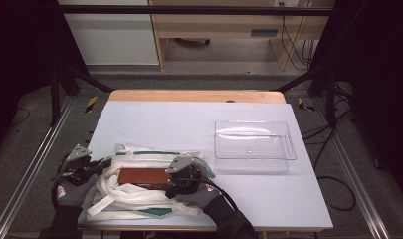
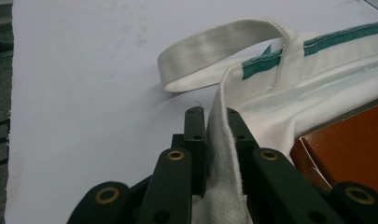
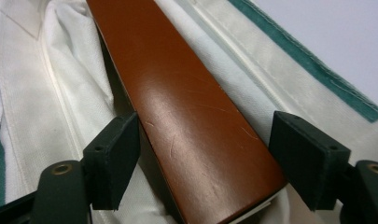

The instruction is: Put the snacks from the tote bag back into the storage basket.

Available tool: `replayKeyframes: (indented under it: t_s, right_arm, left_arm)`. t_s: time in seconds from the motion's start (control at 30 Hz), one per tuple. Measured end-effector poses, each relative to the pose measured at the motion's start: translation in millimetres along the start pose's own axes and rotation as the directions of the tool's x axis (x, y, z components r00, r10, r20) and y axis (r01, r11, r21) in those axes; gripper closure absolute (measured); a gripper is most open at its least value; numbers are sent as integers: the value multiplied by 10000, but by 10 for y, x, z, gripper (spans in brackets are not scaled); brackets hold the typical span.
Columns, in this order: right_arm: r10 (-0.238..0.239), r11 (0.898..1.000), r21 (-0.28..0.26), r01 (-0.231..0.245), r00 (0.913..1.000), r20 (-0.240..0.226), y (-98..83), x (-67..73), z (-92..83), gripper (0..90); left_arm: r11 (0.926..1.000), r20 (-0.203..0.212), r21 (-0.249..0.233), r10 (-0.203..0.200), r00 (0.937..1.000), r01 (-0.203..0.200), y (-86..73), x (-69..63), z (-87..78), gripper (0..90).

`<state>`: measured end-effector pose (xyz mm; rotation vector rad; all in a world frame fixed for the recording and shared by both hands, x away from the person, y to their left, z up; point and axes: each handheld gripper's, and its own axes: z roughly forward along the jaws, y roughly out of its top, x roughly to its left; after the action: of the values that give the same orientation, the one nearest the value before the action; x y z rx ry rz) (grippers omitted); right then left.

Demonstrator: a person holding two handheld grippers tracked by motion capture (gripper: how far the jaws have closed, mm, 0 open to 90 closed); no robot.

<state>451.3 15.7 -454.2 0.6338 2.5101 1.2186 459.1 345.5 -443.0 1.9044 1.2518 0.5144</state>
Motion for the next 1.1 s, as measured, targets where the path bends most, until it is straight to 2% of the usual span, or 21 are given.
replayKeyframes:
  t_s: [0.1,0.13,0.2,0.33,0.47,0.5,0.57,0.77,0.9,0.93,1.07,1.1]
  right_arm:
    - [-153,9999,62,153,9998,-119,0,-4,31,248]
    - [-456,9986,246,458,9989,-96,8,1,57,252]
    - [-615,9975,352,619,9980,-123,16,-1,68,256]
    - [-654,9969,440,659,9978,-115,21,5,63,279]
    - [-819,9906,1082,840,9964,-234,101,8,20,331]
    - [-819,9906,1082,840,9964,-234,101,8,20,331]
    - [-931,9827,1581,961,9953,-264,177,44,-18,349]
    - [-579,9785,1959,650,9974,-419,203,88,-59,361]
    - [-450,9856,1615,509,9982,-402,139,75,-38,352]
    - [-351,9903,1334,399,9987,-376,99,52,-25,338]
    - [-338,9921,1195,393,9983,-470,101,48,-35,325]
    - [-149,9961,855,195,9984,-545,137,45,-71,322]
  left_arm:
    - [10000,22,-22,-49,10000,49,-4,2,0,821]
    - [10000,33,-26,-86,10000,86,-8,-4,5,823]
    - [10000,-8,-19,-53,10000,53,-10,-10,11,826]
    - [10000,-38,-53,-66,10000,66,-12,-16,10,830]
    - [9996,-3,-136,-266,9996,266,-21,-10,8,839]
    - [9996,-3,-136,-266,9996,266,-21,-10,8,840]
    - [9994,-71,-203,-294,9995,292,-21,-21,12,842]
    - [9991,-152,-256,-334,9993,330,-21,-48,24,841]
    - [9987,-150,-316,-409,9991,404,-23,-47,28,833]
    - [9988,-135,-308,-379,9992,375,-24,-44,27,827]
    - [9986,-105,-389,-371,9993,366,-27,-40,15,825]
    - [9986,-100,-383,-372,9993,368,-28,-39,18,826]
